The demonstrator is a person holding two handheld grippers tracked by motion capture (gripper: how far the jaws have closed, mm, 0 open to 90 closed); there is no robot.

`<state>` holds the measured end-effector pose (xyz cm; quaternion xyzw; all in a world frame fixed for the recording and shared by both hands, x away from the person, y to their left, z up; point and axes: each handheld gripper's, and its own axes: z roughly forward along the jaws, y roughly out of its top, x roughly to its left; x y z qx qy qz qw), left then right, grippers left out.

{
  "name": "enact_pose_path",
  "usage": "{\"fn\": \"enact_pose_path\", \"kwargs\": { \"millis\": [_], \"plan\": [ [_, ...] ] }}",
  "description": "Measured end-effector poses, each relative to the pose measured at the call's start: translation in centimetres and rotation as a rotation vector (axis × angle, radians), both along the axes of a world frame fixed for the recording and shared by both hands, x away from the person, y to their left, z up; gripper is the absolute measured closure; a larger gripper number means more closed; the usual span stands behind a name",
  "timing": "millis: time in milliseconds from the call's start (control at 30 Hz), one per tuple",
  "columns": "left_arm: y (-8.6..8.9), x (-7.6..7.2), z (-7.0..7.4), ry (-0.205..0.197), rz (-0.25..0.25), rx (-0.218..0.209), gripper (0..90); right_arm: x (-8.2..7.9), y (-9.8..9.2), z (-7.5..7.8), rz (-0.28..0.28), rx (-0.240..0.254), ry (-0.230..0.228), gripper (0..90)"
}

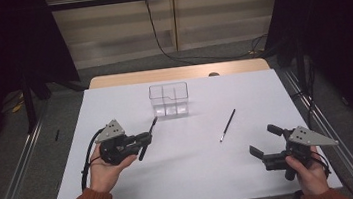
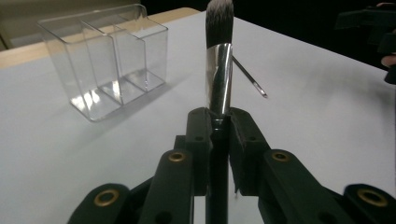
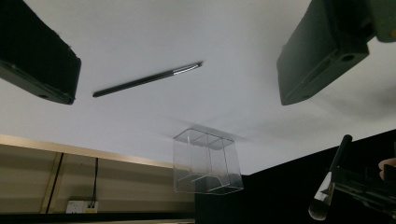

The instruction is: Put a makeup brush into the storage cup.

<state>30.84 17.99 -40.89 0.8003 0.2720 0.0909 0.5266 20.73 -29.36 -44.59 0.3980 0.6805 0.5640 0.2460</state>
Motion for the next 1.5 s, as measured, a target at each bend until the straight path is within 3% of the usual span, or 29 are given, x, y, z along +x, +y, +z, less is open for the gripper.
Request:
{"fn": "enact_pose_path", "kwargs": {
  "millis": [100, 367, 1067, 1500],
  "plan": [
    [0.0, 0.3, 0.3, -0.01, 0.018, -0.028, 79.3, 0.0, 0.0, 0.0, 0.0, 0.0, -0.004, 0.0],
    [-0.7, 1.0, 1.0, -0.041, 0.029, -0.048, 79.3, 0.0, 0.0, 0.0, 0.0, 0.002, -0.006, 0.0],
    [-2.3, 3.3, 2.7, -0.084, 0.057, -0.076, 79.3, 0.0, 0.0, 0.0, 0.001, 0.004, -0.009, 0.0],
    [-2.4, 4.9, 3.6, -0.105, 0.091, -0.097, 79.3, -0.1, 0.0, 0.0, 0.004, 0.004, -0.008, 0.0]
  ]
}}
